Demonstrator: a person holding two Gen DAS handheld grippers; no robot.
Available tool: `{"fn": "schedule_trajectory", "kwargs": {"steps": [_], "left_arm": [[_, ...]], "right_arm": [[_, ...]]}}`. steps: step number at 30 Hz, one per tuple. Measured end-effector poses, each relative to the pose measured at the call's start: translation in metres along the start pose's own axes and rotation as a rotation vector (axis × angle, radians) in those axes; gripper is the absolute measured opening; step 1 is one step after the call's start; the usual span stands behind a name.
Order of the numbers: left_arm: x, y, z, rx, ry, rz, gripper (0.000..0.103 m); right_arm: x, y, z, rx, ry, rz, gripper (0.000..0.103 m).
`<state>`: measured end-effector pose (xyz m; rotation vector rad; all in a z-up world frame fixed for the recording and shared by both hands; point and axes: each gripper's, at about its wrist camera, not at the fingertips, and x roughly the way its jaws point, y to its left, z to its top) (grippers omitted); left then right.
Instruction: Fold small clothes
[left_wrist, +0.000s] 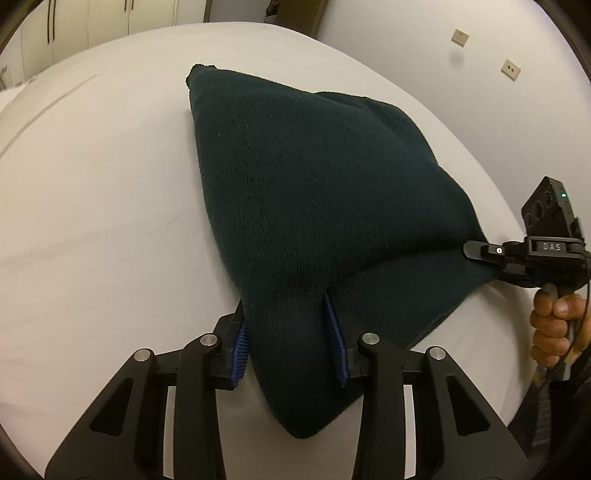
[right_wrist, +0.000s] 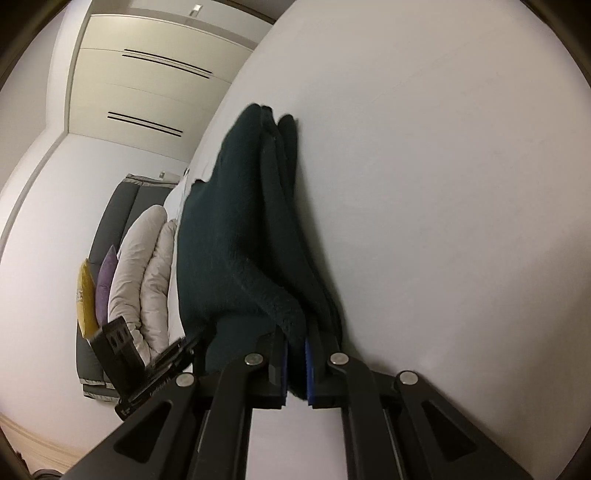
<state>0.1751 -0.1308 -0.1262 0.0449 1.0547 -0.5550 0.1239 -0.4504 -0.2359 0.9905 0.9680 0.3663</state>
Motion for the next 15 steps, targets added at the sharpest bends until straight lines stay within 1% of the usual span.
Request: {"fn": "schedule_trajectory", "kwargs": {"steps": [3,4,5,6,7,8,9,10,12,13,15], "left_arm": [[-0.007,0.005,-0.006,-0.044,0.015,-0.057,0.041],[-0.012,0.008,-0.008,-0.059,0.014,-0.076,0.042],[-0.018,0.009,-0.011,-0.069,0.002,-0.089,0.044],[-0.030,0.003,-0.017,-0.081,-0.014,-0.089,0.047],[-0.036,0.010,-0.016,-0.106,-0.037,-0.081,0.053],[-0.040,0.017,-0.014,-0.136,-0.061,-0.078,0.057],[-0.045,0.024,-0.011,-0.168,-0.088,-0.087,0.060],[-0.045,0.031,-0.006,-0.194,-0.099,-0.093,0.065],[-0.042,0.037,0.006,-0.220,-0.103,-0.088,0.065],[-0.034,0.040,0.018,-0.218,-0.103,-0.090,0.065],[-0.022,0.039,0.031,-0.223,-0.088,-0.107,0.066]], "right_arm": [[-0.005,0.012,0.001,-0.021,0.030,-0.022,0.011],[-0.008,0.016,0.002,-0.036,0.023,-0.045,0.013],[-0.016,0.021,0.001,-0.052,0.006,-0.073,0.017],[-0.020,0.026,0.005,-0.058,-0.008,-0.094,0.024],[-0.027,0.029,0.005,-0.061,-0.034,-0.142,0.045],[-0.032,0.032,0.007,-0.065,-0.060,-0.194,0.051],[-0.036,0.036,0.010,-0.075,-0.081,-0.217,0.051],[-0.036,0.041,0.014,-0.081,-0.086,-0.203,0.051],[-0.027,0.054,0.020,-0.099,-0.079,-0.176,0.051],[-0.019,0.063,0.025,-0.126,-0.071,-0.176,0.053],[0.002,0.080,0.033,-0.197,-0.050,-0.178,0.057]]}}
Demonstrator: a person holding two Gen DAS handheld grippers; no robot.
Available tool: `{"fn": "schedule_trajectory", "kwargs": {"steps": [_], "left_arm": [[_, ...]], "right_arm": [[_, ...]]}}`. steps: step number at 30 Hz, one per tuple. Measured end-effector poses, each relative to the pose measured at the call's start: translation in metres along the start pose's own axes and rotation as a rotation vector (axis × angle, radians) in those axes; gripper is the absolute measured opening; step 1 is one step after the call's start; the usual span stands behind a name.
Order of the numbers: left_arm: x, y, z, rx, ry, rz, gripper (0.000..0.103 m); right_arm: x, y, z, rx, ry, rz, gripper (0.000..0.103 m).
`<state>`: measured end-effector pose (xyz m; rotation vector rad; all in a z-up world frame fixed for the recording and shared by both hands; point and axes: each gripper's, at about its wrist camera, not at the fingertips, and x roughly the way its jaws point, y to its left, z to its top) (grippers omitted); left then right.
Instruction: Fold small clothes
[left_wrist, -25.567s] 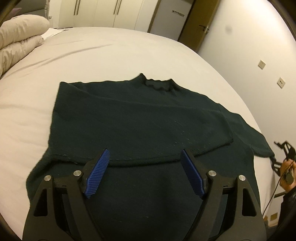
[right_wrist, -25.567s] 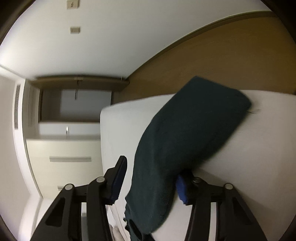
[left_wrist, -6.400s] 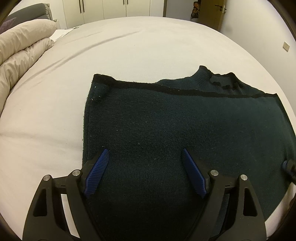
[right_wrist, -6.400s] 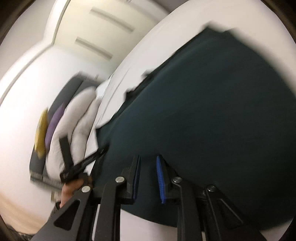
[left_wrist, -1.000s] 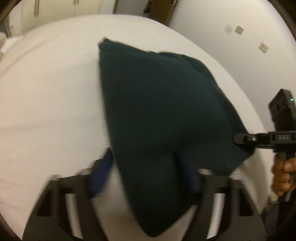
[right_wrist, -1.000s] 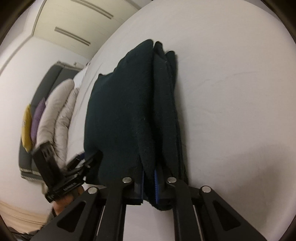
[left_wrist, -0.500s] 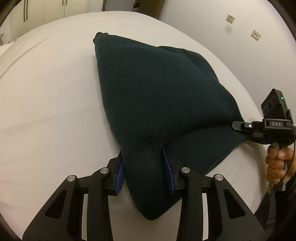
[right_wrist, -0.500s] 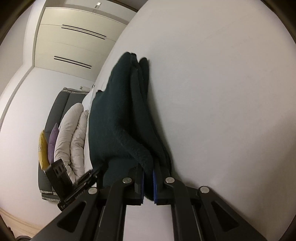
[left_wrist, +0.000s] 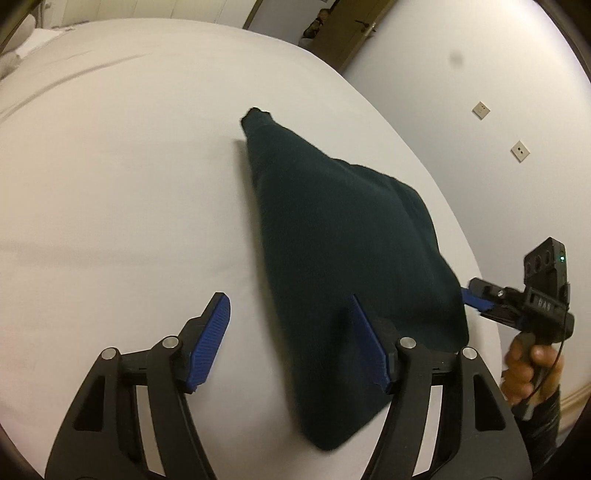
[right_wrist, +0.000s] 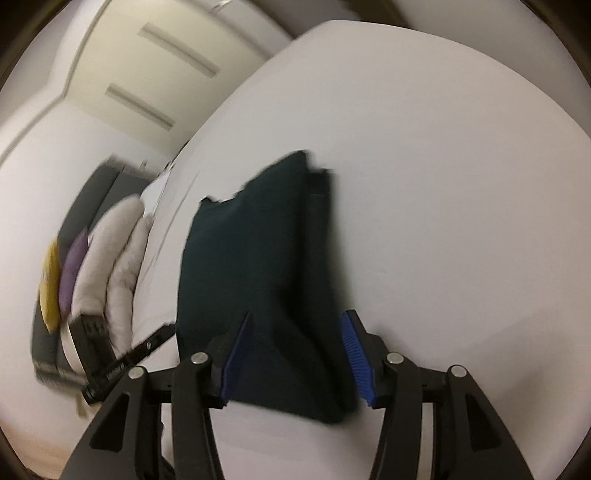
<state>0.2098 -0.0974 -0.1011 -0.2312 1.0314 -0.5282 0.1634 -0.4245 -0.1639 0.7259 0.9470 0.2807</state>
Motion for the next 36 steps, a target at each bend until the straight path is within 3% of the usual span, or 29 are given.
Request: {"fn": "schedule_trajectory", "kwargs": {"steps": [3,5,7,10,13,15,20,22,23,24,25,26,28,32,36], "left_arm": [[0.028,-0.002,0.013,-0.015,0.053,-0.008,0.074],[0.036,-0.001,0.015,-0.035,0.067,-0.011,0.080],[0.037,0.000,0.017,-0.043,0.068,-0.021,0.080],[0.039,0.003,0.015,-0.061,0.067,-0.022,0.086],[0.052,0.007,0.019,-0.090,0.075,-0.026,0.093],[0.058,0.006,0.021,-0.101,0.081,-0.038,0.095],[0.077,0.009,0.029,-0.099,0.120,-0.056,0.103],[0.081,0.006,0.032,-0.086,0.126,-0.056,0.102],[0.083,0.004,0.033,-0.079,0.131,-0.061,0.102],[0.087,0.001,0.034,-0.070,0.134,-0.064,0.101],[0.088,0.001,0.034,-0.066,0.135,-0.069,0.095],[0.091,-0.004,0.036,-0.063,0.138,-0.077,0.080],[0.095,-0.009,0.038,-0.074,0.153,-0.117,0.065],[0.097,-0.021,0.039,-0.043,0.145,-0.097,0.052],[0.078,-0.027,0.033,-0.028,0.119,-0.084,0.040]], "right_arm": [[0.035,0.003,0.011,-0.030,0.052,-0.039,0.061],[0.047,-0.003,0.015,-0.059,0.050,-0.114,0.049],[0.040,-0.009,0.014,-0.032,0.033,-0.092,0.048],[0.018,-0.019,0.012,-0.001,-0.011,-0.122,0.059],[0.002,-0.023,0.015,0.030,-0.049,-0.107,0.059],[0.004,-0.023,0.021,0.011,-0.035,-0.131,0.060],[0.041,-0.020,0.030,0.007,0.029,-0.153,0.075],[0.047,-0.019,0.029,-0.001,0.040,-0.121,0.089],[0.049,-0.018,0.030,-0.009,0.045,-0.078,0.089],[0.056,-0.016,0.033,0.004,0.058,-0.023,0.088],[0.060,-0.016,0.034,0.021,0.072,0.025,0.077],[0.066,-0.015,0.037,0.030,0.101,0.055,0.066],[0.075,-0.011,0.039,0.009,0.118,0.018,0.056],[0.079,-0.011,0.041,0.031,0.122,0.021,0.036],[0.074,0.007,0.034,-0.024,0.088,-0.047,0.028]]}}
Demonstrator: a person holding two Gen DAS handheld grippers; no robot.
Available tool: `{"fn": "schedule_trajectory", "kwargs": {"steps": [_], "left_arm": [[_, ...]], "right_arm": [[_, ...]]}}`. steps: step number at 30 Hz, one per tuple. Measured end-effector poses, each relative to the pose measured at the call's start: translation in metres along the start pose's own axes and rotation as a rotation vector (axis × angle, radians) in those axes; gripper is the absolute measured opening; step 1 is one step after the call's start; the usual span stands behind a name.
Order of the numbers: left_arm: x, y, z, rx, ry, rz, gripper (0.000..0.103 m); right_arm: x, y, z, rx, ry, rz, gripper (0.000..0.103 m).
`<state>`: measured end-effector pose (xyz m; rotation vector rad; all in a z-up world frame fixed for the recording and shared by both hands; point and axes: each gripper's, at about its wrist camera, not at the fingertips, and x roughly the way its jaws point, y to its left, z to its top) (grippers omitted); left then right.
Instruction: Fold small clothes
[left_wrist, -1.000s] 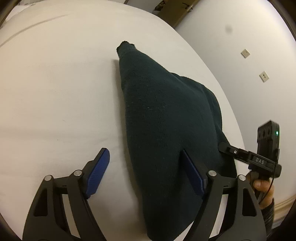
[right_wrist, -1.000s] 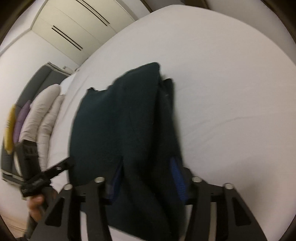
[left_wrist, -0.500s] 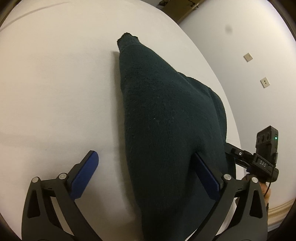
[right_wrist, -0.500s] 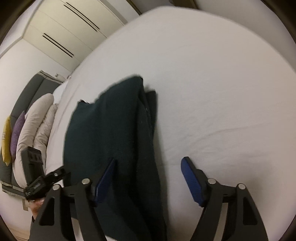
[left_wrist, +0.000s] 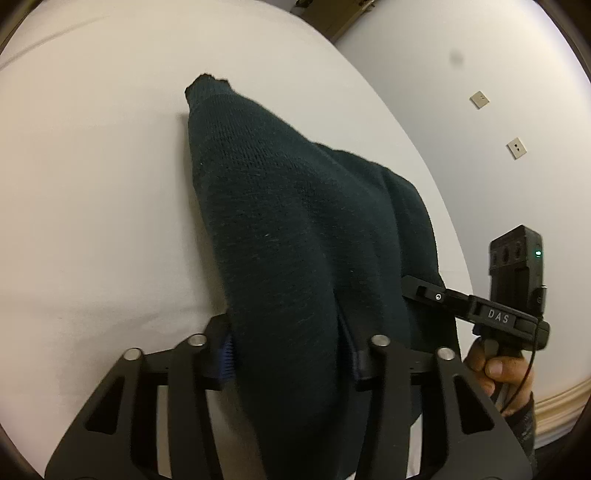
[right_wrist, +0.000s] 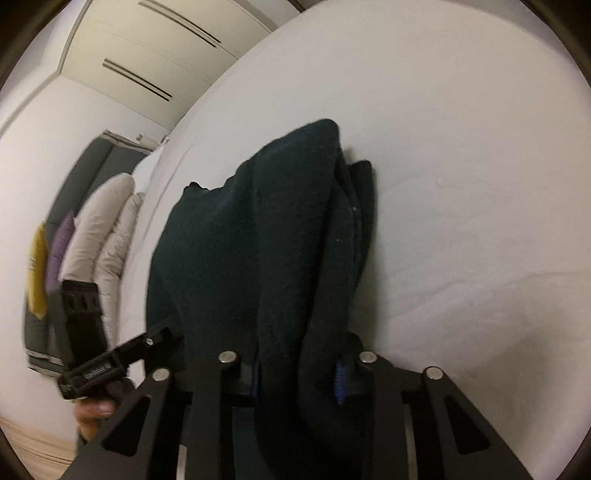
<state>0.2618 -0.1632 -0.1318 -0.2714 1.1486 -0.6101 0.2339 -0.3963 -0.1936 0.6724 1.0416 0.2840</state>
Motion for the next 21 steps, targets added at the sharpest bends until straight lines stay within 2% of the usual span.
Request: {"fn": "schedule_trajectory", "kwargs": {"steps": [3,5,10,15,19,21], "left_arm": [[-0.017,-0.004,-0.002,0.008,-0.020,0.004,0.035],[-0.033,-0.011,-0.003,0.021,-0.039,0.011,0.034],[-0.105,-0.005,-0.019,0.046,-0.114,0.035,0.034],[-0.174,0.014,-0.048,0.077,-0.174,0.102,0.035],[-0.203,0.033,-0.080,0.079,-0.177,0.146,0.035],[-0.203,0.045,-0.094,0.059,-0.157,0.153,0.035]], "right_arm": [[-0.007,0.027,-0.005,-0.062,-0.029,-0.088,0.026],[-0.017,0.046,-0.009,-0.091,-0.051,-0.105,0.025],[-0.038,0.108,-0.031,-0.163,-0.081,-0.044,0.025],[-0.039,0.181,-0.060,-0.260,-0.080,0.032,0.024],[-0.021,0.210,-0.089,-0.257,-0.038,0.094,0.024],[-0.006,0.215,-0.108,-0.248,-0.008,0.107,0.024]]}}
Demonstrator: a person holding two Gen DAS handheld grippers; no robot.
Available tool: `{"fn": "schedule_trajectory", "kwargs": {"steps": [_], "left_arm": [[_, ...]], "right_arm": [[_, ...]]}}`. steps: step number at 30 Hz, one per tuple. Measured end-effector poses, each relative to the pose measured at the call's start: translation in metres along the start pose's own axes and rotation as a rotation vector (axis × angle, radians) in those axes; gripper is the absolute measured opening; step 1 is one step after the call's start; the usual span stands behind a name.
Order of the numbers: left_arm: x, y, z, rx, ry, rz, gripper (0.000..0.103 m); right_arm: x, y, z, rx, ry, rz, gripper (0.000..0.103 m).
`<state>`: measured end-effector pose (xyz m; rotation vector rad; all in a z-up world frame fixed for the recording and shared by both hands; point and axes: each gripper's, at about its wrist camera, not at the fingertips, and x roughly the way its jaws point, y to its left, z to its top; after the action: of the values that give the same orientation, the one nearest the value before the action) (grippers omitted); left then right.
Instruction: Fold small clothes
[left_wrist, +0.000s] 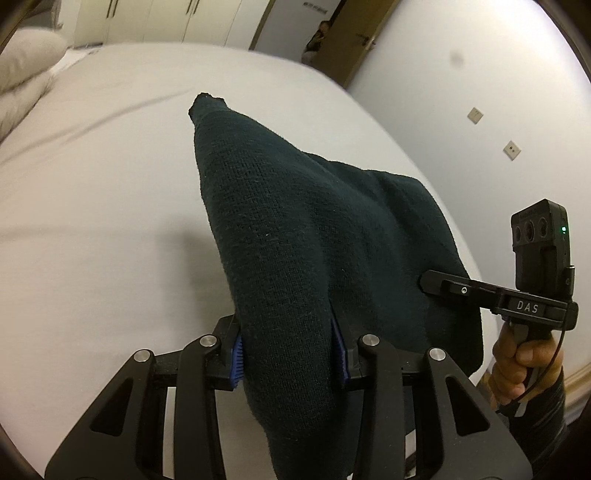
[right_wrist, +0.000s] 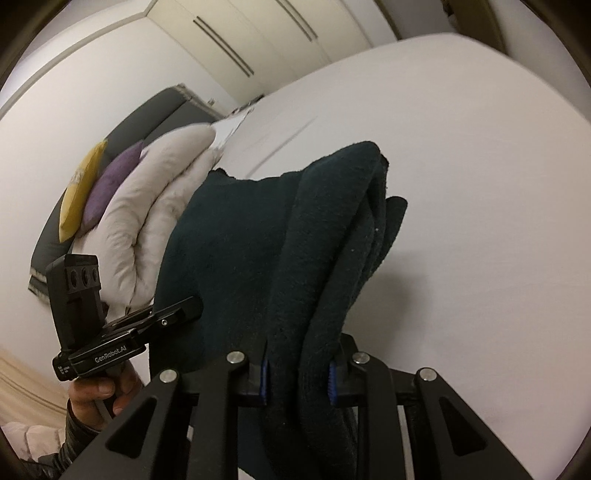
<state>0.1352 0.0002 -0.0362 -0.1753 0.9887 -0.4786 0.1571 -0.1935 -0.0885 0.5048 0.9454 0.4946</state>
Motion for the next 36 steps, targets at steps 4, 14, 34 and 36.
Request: {"fn": "schedule_trajectory", "kwargs": {"steps": [4,14,34,36], "left_arm": [[0.047,0.024,-0.033,-0.044,0.081,0.039,0.038],[0.023,-0.006,-0.052,0.016,-0.107,0.268,0.066],[-0.201,-0.139,-0.126,0.155,-0.618,0.568,0.103],[-0.202,-0.137,-0.129,0.128,-0.557,0.597,0.103]], "right_arm": [[0.047,-0.019,-0.029,0.065,0.066,-0.020,0.025],[0.039,-0.052,-0.071,0.222,-0.066,-0.054,0.056],[-0.176,0.103,-0.122,-0.256,-0.746,-0.353,0.103],[-0.181,0.108,-0.120,-0.253,-0.689,-0.308,0.103]]}}
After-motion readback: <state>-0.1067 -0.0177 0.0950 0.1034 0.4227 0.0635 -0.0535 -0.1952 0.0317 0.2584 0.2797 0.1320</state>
